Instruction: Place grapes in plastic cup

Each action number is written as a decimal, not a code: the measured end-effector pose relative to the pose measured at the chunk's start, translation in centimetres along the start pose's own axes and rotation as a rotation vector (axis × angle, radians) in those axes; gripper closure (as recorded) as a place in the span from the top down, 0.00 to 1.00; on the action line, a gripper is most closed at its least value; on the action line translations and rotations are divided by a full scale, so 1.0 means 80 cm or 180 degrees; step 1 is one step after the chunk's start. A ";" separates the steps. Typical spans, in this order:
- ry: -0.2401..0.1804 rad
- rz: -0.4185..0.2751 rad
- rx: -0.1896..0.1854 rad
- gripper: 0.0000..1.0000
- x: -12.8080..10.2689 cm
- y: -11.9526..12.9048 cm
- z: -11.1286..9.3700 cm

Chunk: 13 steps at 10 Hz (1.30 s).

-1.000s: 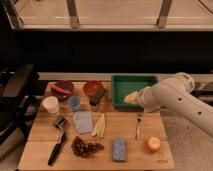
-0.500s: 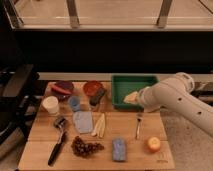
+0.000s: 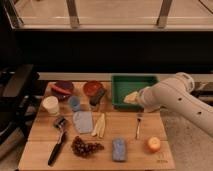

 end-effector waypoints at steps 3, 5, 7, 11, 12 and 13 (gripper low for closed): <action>0.0000 0.0000 0.0000 0.68 0.000 0.000 0.000; -0.0001 -0.0001 0.0000 0.68 0.000 0.000 0.000; -0.0068 -0.0044 -0.0020 0.68 0.000 0.001 -0.001; -0.0733 -0.0546 -0.0056 0.68 -0.049 -0.041 0.028; -0.0912 -0.0738 -0.0059 0.68 -0.071 -0.062 0.043; -0.1021 -0.0852 -0.0057 0.68 -0.086 -0.074 0.054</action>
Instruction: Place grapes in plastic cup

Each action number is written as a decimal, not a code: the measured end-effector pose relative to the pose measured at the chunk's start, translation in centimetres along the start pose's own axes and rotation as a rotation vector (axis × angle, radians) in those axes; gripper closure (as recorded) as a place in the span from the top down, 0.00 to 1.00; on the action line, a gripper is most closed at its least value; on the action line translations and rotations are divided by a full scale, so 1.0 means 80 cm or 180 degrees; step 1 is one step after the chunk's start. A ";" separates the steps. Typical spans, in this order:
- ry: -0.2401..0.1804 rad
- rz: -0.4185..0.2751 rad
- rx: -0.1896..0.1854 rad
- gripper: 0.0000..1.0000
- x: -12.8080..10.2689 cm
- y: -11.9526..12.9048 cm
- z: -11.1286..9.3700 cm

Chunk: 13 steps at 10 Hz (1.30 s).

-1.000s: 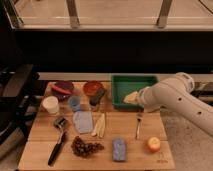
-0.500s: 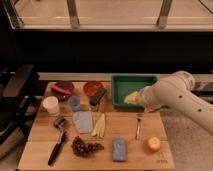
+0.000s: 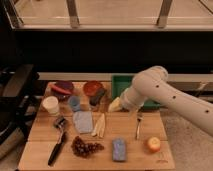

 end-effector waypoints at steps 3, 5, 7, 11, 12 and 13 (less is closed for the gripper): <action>-0.0171 -0.0311 0.0030 0.68 -0.032 -0.042 0.060; -0.0148 -0.0311 0.0145 0.68 -0.053 -0.056 0.088; -0.0148 -0.0314 0.0161 0.68 -0.057 -0.059 0.092; -0.0302 -0.0483 0.0157 0.68 -0.059 -0.069 0.106; -0.0394 -0.0610 0.0180 0.68 -0.063 -0.082 0.119; -0.0480 -0.0733 0.0185 0.68 -0.069 -0.098 0.133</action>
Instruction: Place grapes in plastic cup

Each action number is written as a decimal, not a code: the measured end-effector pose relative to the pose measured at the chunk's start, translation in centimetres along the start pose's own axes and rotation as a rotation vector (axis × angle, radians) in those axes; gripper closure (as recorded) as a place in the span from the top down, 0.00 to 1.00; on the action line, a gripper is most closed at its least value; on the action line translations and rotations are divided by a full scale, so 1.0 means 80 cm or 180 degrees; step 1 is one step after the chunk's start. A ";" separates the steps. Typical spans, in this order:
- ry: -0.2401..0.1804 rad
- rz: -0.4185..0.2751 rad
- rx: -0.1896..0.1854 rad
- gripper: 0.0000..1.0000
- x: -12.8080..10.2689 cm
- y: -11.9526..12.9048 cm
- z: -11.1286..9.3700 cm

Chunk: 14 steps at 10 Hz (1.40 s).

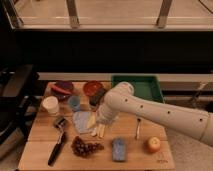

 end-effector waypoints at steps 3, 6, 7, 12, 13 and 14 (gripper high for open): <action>-0.0274 -0.0213 0.0023 0.68 -0.006 -0.018 0.041; -0.0503 -0.0356 0.0037 0.68 -0.020 -0.036 0.067; -0.0563 -0.0388 0.0045 0.68 -0.024 -0.042 0.075; -0.0853 -0.0472 0.0255 0.63 -0.050 -0.072 0.128; -0.0872 -0.0476 0.0293 0.57 -0.052 -0.075 0.135; -0.0872 -0.0485 0.0329 0.46 -0.055 -0.078 0.140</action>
